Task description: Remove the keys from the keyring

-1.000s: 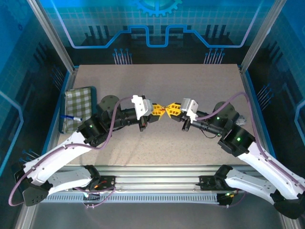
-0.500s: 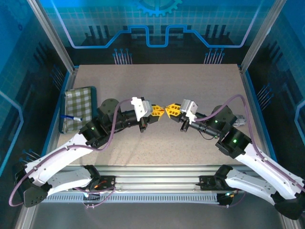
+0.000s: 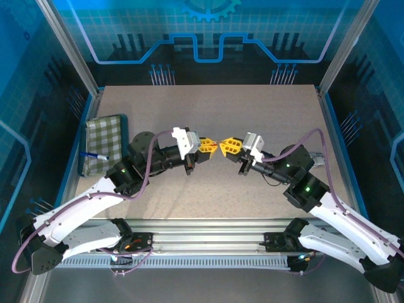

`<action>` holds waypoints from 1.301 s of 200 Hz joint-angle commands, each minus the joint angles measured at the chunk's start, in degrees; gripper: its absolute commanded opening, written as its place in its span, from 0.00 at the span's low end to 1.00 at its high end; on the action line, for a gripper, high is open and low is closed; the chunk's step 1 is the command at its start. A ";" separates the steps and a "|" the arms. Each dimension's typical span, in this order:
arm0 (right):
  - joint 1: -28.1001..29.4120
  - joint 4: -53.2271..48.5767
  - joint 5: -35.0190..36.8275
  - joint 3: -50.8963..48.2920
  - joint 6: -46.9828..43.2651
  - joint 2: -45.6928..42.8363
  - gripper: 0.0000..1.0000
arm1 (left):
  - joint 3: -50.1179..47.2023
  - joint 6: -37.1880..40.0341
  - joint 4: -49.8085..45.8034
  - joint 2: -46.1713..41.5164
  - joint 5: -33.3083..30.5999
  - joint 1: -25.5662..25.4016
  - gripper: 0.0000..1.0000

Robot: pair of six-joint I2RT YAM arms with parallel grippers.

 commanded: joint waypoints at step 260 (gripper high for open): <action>19.54 -23.66 23.48 8.10 -35.67 5.86 0.00 | 7.30 -3.87 -4.14 -0.96 4.91 3.26 0.00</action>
